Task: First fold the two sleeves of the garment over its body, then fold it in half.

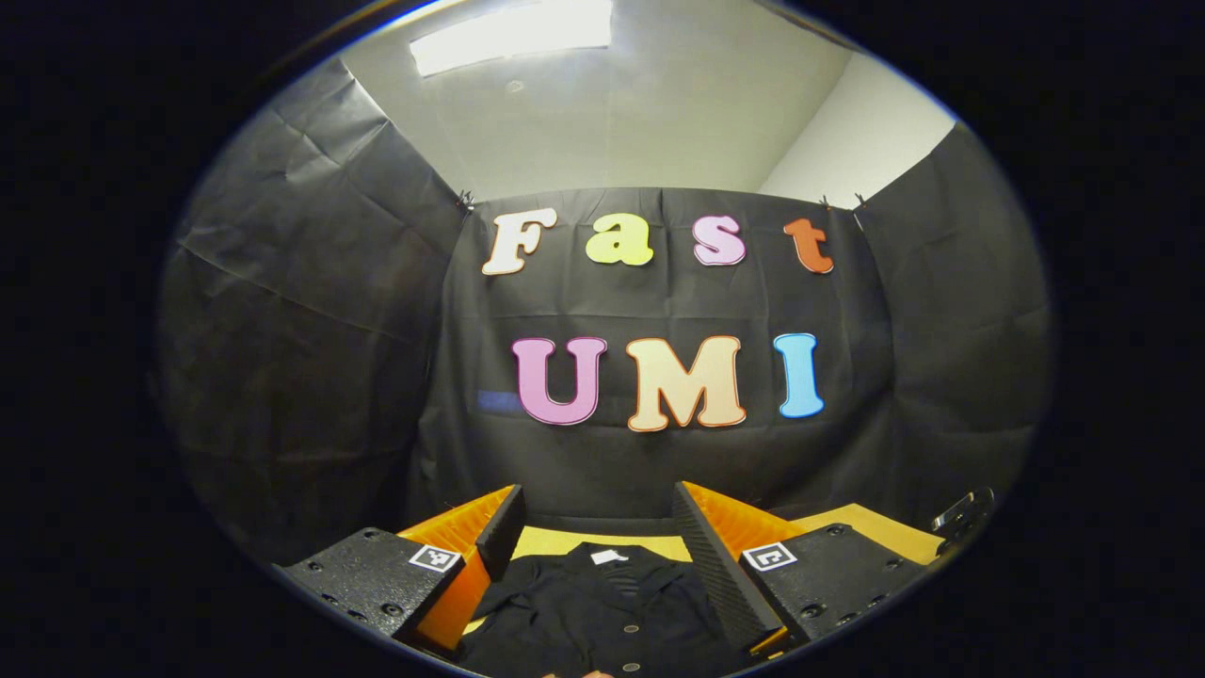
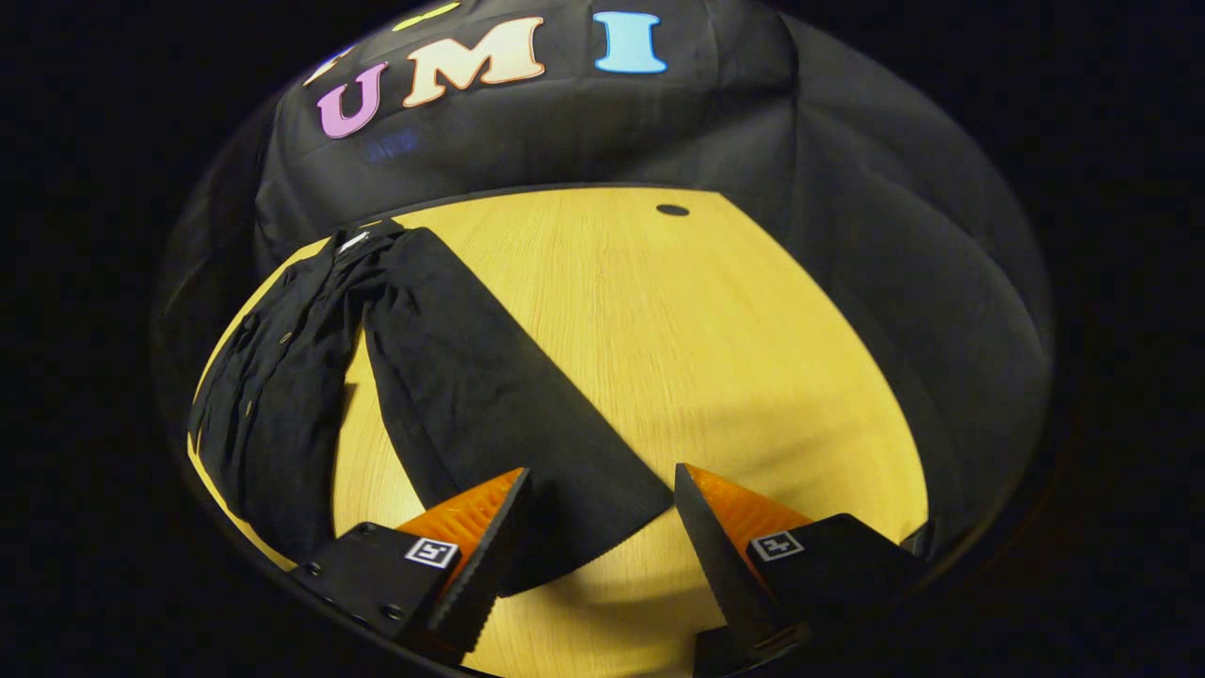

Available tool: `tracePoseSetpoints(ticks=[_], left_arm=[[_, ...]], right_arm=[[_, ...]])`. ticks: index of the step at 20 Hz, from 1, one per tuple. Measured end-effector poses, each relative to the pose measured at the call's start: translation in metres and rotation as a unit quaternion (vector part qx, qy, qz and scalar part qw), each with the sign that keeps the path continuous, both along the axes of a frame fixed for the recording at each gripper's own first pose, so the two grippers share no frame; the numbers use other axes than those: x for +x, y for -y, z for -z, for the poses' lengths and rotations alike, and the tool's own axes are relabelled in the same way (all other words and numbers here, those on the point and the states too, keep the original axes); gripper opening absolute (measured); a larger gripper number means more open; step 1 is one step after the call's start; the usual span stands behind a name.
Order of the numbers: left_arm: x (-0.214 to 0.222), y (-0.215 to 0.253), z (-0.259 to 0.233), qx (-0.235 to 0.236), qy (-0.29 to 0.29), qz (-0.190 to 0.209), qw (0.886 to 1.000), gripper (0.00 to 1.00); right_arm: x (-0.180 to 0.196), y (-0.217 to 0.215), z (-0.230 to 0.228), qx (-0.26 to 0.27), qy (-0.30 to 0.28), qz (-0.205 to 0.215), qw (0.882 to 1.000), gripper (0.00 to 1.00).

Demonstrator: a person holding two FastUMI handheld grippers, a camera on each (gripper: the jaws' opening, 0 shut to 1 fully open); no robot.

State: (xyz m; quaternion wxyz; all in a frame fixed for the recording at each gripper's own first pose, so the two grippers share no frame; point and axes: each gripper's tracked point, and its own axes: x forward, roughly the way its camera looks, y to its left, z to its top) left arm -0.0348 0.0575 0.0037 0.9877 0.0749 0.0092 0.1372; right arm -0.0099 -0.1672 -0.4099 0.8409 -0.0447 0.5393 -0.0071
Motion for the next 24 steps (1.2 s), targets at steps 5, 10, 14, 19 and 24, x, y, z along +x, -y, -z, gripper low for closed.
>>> tracePoseSetpoints(ticks=[5, 10, 14, 19, 24], left_arm=[[-0.004, -0.008, 0.004, 0.007, -0.003, -0.022, 1.000, 0.92], [-0.002, -0.020, 0.008, 0.012, 0.001, -0.018, 1.000, 0.92], [-0.002, -0.050, 0.012, 0.004, -0.010, -0.015, 1.000, 0.92], [-0.009, -0.101, 0.012, 0.007, -0.017, -0.019, 1.000, 0.92], [-0.023, -0.148, 0.013, 0.001, -0.019, -0.034, 0.999, 0.92]], right_arm=[[-0.005, -0.007, 0.006, 0.005, -0.006, -0.042, 0.999, 0.76], [-0.008, -0.031, 0.007, 0.021, 0.009, -0.051, 0.998, 0.12], [0.032, -0.053, -0.046, 0.063, 0.106, 0.007, 0.992, 0.07], [0.082, -0.104, -0.110, 0.061, 0.186, -0.010, 0.981, 0.07], [0.114, -0.181, -0.148, 0.074, 0.226, -0.044, 0.970, 0.07]])
